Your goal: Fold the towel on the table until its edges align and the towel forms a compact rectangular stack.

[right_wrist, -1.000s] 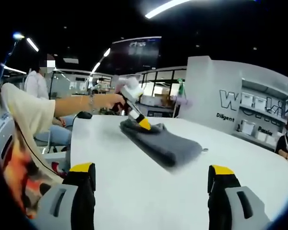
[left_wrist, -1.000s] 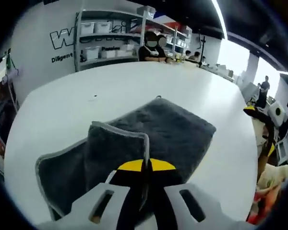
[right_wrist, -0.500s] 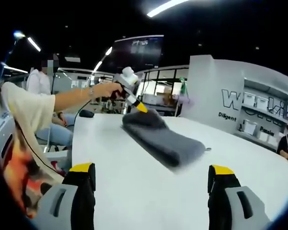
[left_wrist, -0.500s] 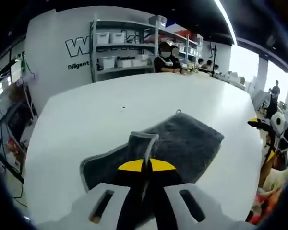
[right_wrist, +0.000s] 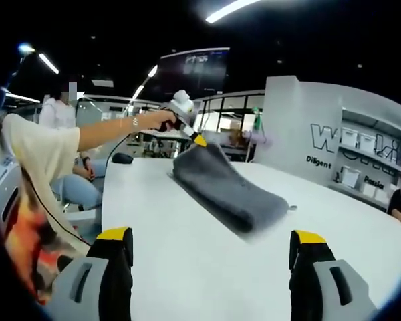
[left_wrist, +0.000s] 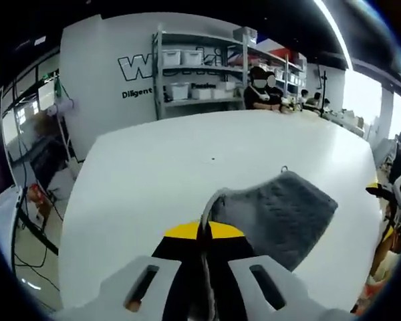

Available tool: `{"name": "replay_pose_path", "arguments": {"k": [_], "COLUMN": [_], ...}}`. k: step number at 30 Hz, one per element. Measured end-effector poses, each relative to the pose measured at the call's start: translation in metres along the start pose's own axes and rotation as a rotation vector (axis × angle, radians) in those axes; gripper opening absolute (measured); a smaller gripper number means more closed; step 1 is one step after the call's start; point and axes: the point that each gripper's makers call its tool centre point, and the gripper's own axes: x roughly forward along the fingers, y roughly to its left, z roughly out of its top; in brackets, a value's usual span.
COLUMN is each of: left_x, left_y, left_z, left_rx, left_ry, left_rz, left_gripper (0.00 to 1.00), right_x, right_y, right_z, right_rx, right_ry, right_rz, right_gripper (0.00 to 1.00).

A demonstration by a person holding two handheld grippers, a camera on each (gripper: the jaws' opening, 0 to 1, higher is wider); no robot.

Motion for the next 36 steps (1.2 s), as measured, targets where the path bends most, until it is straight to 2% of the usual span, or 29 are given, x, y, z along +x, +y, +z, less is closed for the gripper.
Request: {"name": "replay_pose_path", "arguments": {"k": [3, 6, 11, 16, 20, 21, 23, 26, 30, 31, 32, 34, 36], "left_x": [0.012, 0.026, 0.047, 0.062, 0.068, 0.065, 0.066, 0.069, 0.066, 0.068, 0.068, 0.061, 0.056], "left_y": [0.018, 0.035, 0.045, 0.045, 0.053, 0.043, 0.038, 0.041, 0.034, 0.044, 0.045, 0.034, 0.031], "left_z": [-0.006, -0.009, -0.038, -0.061, -0.068, -0.075, -0.08, -0.08, -0.082, -0.076, -0.072, -0.068, -0.066], "left_rx": [-0.054, -0.068, -0.081, -0.12, -0.149, -0.151, -0.15, -0.138, -0.126, -0.132, -0.141, -0.17, -0.173], "left_ry": [0.017, 0.029, 0.088, 0.116, 0.114, 0.111, 0.112, 0.11, 0.103, 0.098, 0.082, 0.042, 0.032], "left_rz": [0.021, 0.036, 0.074, 0.082, 0.089, 0.089, 0.093, 0.102, 0.114, 0.109, 0.102, 0.071, 0.058], "left_gripper": [0.02, 0.02, 0.02, 0.02, 0.04, 0.04, 0.04, 0.05, 0.07, 0.1, 0.15, 0.32, 0.36], "right_x": [0.0, 0.0, 0.0, 0.001, 0.002, 0.002, 0.003, 0.004, 0.003, 0.003, 0.002, 0.002, 0.002], "right_y": [0.0, 0.0, 0.0, 0.001, 0.002, 0.003, 0.003, 0.005, 0.007, 0.007, 0.007, 0.006, 0.005], "right_z": [0.0, 0.0, 0.0, 0.0, 0.0, 0.0, -0.001, -0.001, 0.0, 0.0, 0.0, 0.0, 0.0], "right_rx": [0.001, 0.0, 0.001, 0.0, 0.002, 0.002, 0.003, 0.003, 0.01, 0.009, 0.008, 0.01, 0.011], "right_ry": [0.0, -0.001, -0.002, -0.001, -0.002, -0.001, 0.0, 0.001, -0.005, -0.005, -0.005, -0.006, -0.006], "right_rz": [0.001, 0.003, 0.004, 0.008, 0.012, 0.013, 0.015, 0.02, 0.031, 0.031, 0.03, 0.027, 0.027], "right_gripper": [0.99, 0.99, 0.99, 0.99, 0.99, 0.99, 0.99, 0.99, 0.99, 0.99, 0.99, 0.99, 0.99]}}
